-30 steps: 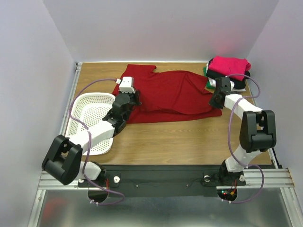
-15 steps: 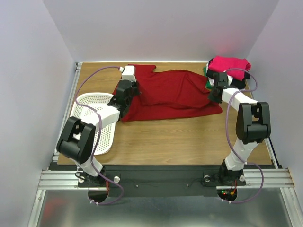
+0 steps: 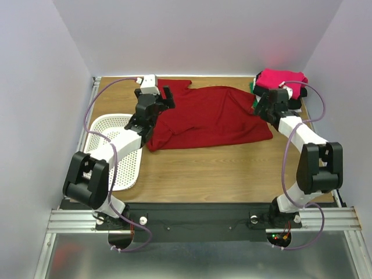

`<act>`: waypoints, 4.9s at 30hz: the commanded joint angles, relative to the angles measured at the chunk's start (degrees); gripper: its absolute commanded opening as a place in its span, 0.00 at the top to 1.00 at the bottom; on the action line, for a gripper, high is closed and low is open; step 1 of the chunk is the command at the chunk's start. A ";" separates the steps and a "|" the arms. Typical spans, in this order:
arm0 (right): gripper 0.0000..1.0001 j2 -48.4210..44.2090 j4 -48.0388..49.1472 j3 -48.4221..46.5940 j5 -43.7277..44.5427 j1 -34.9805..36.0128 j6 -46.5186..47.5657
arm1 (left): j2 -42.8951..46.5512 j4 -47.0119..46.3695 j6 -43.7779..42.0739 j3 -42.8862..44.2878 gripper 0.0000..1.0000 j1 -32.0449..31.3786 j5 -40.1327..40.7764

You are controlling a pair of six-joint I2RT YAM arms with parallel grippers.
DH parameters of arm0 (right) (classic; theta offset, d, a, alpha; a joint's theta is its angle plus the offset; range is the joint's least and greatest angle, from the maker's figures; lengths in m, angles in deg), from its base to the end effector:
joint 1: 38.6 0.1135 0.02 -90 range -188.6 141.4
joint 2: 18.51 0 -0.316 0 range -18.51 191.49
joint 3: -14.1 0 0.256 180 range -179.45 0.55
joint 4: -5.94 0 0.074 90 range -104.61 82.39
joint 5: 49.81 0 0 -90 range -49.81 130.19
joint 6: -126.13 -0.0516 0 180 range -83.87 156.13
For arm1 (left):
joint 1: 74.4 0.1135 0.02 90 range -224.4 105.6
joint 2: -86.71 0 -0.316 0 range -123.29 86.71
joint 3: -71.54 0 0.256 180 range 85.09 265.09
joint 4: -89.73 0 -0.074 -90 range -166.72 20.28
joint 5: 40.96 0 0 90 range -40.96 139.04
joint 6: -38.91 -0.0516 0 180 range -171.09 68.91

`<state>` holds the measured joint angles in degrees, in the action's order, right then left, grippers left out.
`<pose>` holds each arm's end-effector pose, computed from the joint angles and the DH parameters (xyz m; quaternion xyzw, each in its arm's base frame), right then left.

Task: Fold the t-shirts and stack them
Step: Fold the tshirt

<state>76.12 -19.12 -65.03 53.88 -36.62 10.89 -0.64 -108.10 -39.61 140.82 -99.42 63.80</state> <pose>0.3867 0.0011 0.2793 0.2306 0.8733 -0.0075 0.4290 0.3432 -0.1457 0.3492 -0.0072 0.7085 -0.1327 0.6931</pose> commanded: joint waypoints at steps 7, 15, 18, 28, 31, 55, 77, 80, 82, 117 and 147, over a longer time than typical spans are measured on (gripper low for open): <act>0.26 -8.76 10.28 9.07 -10.09 2.06 0.45 | 6.67 -1.32 6.61 -12.30 0.07 -2.58 -4.30; 0.26 -9.21 13.70 11.79 -13.25 4.35 0.45 | 5.62 -0.35 10.75 -18.10 0.08 -6.71 -3.61; 0.26 -7.53 13.88 11.79 -13.34 4.44 0.45 | 5.87 -0.35 12.94 -20.21 0.08 -7.24 -0.53; 0.26 -6.91 14.67 11.88 -14.92 4.79 0.54 | 10.70 0.44 14.09 -27.07 0.08 -7.24 5.10; 0.26 -7.35 14.67 12.14 -14.92 4.88 0.54 | 12.72 2.45 14.35 -28.91 0.07 -7.24 7.81; 0.25 -7.53 15.02 12.32 -16.42 5.49 0.54 | 18.27 13.00 19.53 -28.57 0.05 -7.24 16.42; 0.25 -8.94 15.02 12.76 -16.42 5.58 0.54 | 15.02 19.77 24.81 -25.58 0.29 -9.97 18.46; 0.25 -9.02 15.02 12.85 -16.42 5.58 0.54 | 13.97 20.92 25.34 -24.88 0.32 -9.97 19.34; 0.25 -9.03 15.02 12.85 -16.42 5.49 0.54 | 12.48 21.27 24.99 -24.00 0.33 -9.97 18.90; 0.18 -4.81 9.40 15.57 0.46 -1.36 -2.36 | 6.32 24.61 15.15 -16.61 0.99 -9.88 16.17; 1.00 0.12 4.30 14.96 6.34 -7.43 -2.46 | 12.64 27.07 14.00 -16.53 0.99 -9.88 13.54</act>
<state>77.19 -12.15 -49.36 55.04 -43.51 7.83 9.76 -81.89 -24.48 122.30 -109.19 77.46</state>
